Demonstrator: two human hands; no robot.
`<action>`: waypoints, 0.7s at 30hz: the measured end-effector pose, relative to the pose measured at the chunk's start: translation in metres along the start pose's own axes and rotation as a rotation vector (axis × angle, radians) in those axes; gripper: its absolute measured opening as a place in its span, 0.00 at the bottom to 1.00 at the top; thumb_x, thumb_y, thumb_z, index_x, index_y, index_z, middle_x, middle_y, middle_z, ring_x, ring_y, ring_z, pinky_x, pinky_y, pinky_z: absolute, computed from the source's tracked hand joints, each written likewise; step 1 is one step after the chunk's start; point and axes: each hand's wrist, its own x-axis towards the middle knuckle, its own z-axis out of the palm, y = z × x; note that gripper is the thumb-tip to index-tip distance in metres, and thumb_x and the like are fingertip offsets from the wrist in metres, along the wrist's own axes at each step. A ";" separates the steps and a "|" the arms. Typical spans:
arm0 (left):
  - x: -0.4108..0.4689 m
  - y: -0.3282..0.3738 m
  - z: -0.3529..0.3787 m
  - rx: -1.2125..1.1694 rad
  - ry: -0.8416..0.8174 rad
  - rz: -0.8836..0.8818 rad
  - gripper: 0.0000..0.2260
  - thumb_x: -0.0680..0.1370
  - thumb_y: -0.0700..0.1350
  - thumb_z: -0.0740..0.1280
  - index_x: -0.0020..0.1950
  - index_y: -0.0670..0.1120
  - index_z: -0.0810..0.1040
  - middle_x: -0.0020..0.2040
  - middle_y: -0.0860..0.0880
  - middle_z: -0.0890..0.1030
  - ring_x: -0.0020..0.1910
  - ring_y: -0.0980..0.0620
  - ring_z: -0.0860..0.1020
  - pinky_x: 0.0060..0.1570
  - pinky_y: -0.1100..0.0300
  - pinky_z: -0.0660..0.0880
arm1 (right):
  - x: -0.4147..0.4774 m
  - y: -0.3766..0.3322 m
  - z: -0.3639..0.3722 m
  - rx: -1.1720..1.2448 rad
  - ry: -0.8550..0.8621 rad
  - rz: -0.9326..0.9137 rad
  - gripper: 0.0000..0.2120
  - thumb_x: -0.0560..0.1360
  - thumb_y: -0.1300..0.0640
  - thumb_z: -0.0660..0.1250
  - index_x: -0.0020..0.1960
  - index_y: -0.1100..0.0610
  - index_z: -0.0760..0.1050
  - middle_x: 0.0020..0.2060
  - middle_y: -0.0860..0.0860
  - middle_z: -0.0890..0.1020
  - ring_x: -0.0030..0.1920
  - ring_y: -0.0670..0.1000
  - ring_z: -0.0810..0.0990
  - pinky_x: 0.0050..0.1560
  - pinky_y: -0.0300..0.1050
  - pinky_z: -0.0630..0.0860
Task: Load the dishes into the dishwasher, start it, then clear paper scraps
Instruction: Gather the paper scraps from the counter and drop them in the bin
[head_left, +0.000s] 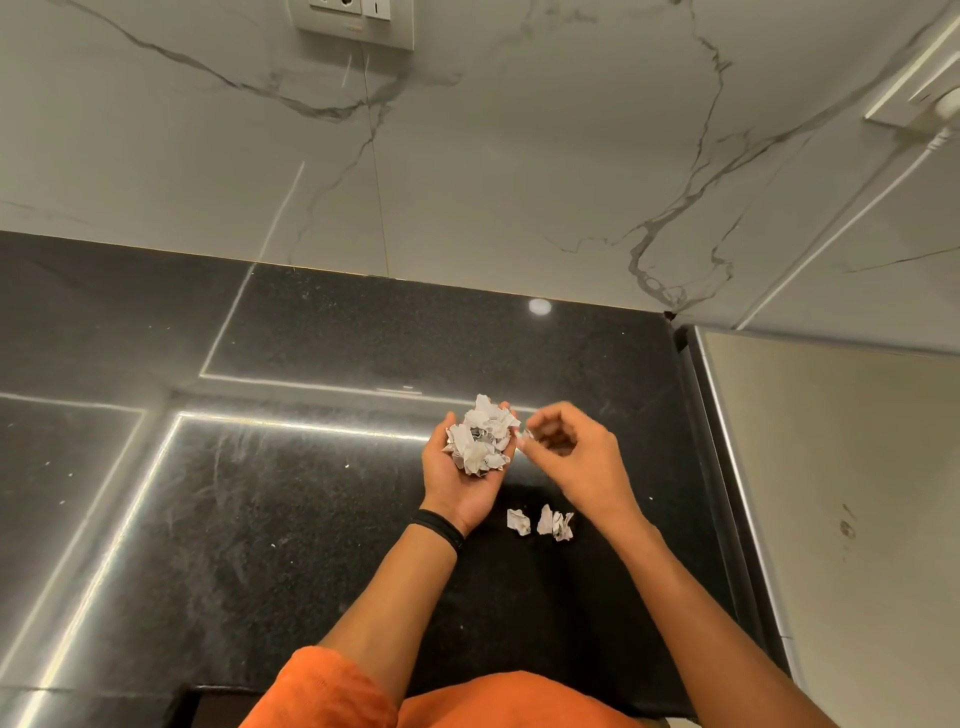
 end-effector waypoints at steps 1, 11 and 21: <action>-0.001 -0.002 0.000 0.028 0.000 -0.006 0.25 0.83 0.55 0.58 0.73 0.38 0.73 0.70 0.37 0.77 0.72 0.40 0.74 0.74 0.47 0.67 | 0.004 -0.009 -0.001 0.030 -0.005 -0.029 0.09 0.73 0.58 0.78 0.50 0.51 0.80 0.44 0.45 0.84 0.46 0.44 0.83 0.47 0.38 0.80; -0.006 -0.004 0.000 0.064 -0.006 -0.037 0.26 0.83 0.56 0.59 0.74 0.39 0.73 0.71 0.36 0.75 0.74 0.39 0.72 0.73 0.48 0.69 | 0.026 -0.015 0.012 -0.134 -0.074 -0.059 0.10 0.72 0.56 0.79 0.52 0.48 0.84 0.47 0.41 0.83 0.47 0.41 0.82 0.48 0.38 0.80; -0.004 0.002 0.006 -0.050 -0.034 -0.017 0.23 0.84 0.53 0.58 0.71 0.36 0.74 0.69 0.35 0.76 0.72 0.38 0.73 0.74 0.45 0.67 | 0.012 -0.006 -0.015 -0.175 -0.100 -0.014 0.12 0.76 0.58 0.74 0.56 0.46 0.82 0.50 0.41 0.83 0.50 0.40 0.81 0.53 0.40 0.80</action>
